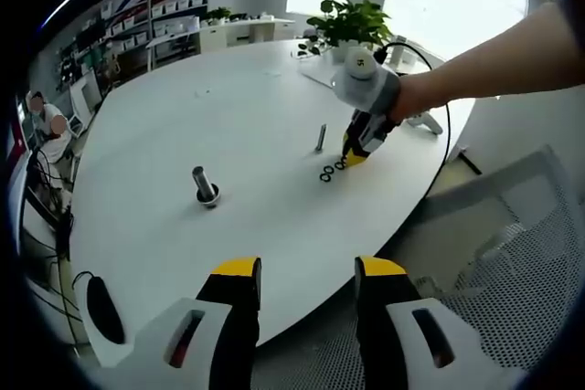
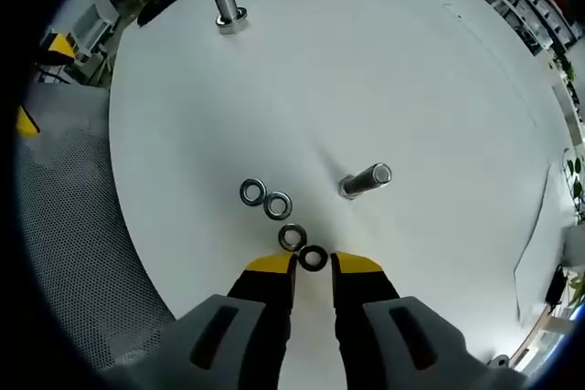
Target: Place the washer onto the threaded stud by aligning its center hole with the stud, sliding it down to the base, and recovering from edge contact or off-axis alignment until the washer reaches the visible bottom stop.
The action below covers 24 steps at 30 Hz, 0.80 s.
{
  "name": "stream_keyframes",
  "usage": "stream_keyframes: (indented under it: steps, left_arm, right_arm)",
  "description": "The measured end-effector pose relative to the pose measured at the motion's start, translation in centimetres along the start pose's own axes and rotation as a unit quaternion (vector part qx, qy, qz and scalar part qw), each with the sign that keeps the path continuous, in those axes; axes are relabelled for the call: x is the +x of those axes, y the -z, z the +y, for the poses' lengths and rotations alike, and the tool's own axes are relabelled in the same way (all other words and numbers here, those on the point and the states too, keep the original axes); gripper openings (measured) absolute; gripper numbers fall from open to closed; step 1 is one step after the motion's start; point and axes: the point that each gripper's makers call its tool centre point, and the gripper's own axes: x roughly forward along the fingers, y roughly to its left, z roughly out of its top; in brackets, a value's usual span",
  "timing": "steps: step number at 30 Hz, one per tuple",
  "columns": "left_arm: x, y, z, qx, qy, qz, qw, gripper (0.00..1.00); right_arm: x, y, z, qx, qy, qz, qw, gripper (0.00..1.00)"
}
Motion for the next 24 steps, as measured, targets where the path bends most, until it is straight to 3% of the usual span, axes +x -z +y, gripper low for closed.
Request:
stream_keyframes:
  steps: [8, 16, 24]
  left_arm:
    - [0.02, 0.07, -0.01, 0.0, 0.001, 0.001, 1.0, 0.39]
    - [-0.03, 0.05, 0.12, -0.003, -0.001, 0.001, 1.0, 0.39]
    - [-0.03, -0.06, 0.11, -0.001, 0.0, -0.001, 1.0, 0.39]
  right_arm:
    - [-0.02, 0.02, 0.29, -0.048, -0.006, -0.011, 0.9988, 0.15]
    - [-0.02, 0.06, 0.35, -0.063, -0.013, 0.004, 0.9979, 0.16]
    - [-0.13, 0.26, 0.53, -0.072, -0.022, -0.007, 0.9971, 0.17]
